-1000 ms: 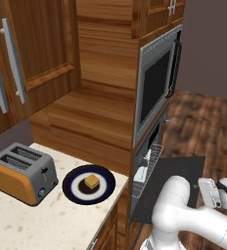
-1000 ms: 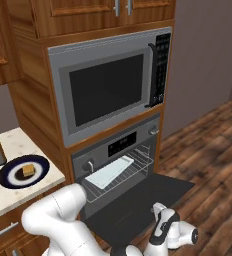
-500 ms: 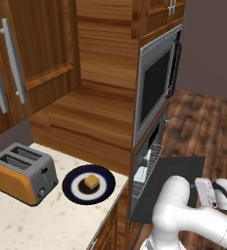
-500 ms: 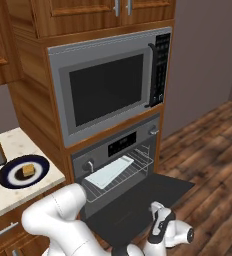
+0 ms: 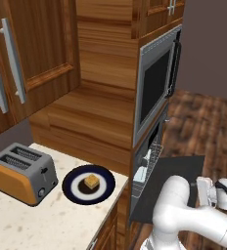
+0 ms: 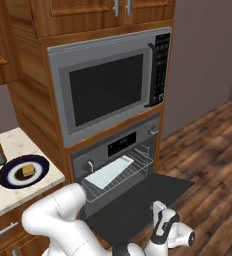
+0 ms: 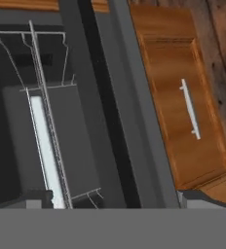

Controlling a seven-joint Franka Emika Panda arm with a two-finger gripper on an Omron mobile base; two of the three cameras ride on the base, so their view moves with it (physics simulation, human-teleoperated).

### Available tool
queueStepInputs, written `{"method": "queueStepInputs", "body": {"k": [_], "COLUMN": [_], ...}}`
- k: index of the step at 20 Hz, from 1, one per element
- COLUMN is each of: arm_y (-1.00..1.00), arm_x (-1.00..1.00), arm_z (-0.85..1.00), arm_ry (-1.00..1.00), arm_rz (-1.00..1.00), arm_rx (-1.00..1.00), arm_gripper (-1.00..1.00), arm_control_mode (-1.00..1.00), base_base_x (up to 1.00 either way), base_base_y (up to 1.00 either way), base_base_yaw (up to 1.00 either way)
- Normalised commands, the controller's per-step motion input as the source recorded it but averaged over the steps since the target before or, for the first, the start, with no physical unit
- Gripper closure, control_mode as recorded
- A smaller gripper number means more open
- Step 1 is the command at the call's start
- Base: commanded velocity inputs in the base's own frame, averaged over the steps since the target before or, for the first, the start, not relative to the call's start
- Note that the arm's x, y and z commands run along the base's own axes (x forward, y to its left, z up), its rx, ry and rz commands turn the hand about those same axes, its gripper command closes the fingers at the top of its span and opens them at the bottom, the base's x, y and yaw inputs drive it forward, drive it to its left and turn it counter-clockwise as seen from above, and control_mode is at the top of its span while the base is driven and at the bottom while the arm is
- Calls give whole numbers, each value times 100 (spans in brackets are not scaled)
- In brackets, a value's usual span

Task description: Take the baked cake out of the oven and place it on the plate for cooling. Then close the oven door.

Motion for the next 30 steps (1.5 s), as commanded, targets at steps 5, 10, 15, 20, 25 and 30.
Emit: {"method": "queueStepInputs", "body": {"k": [5, 10, 15, 20, 25, 30], "arm_y": [0, 0, 3, 3, 4, 8], "arm_x": [22, 40, 47, 50, 52, 57], "arm_z": [2, 5, 0, 0, 0, 0], "arm_ry": [-20, -16, -14, -13, -15, -14], "arm_rz": [14, 18, 19, 18, 17, 16], "arm_rx": [35, 34, 31, 31, 29, 27], "arm_gripper": [-100, -100, -100, -100, -100, -100], "arm_control_mode": [-100, -100, -100, -100, -100, -100], "base_base_x": [0, 0, 0, 0, 0, 0], "base_base_y": [0, 0, 0, 0, 0, 0], "base_base_yaw": [0, 0, 0, 0, 0, 0]}}
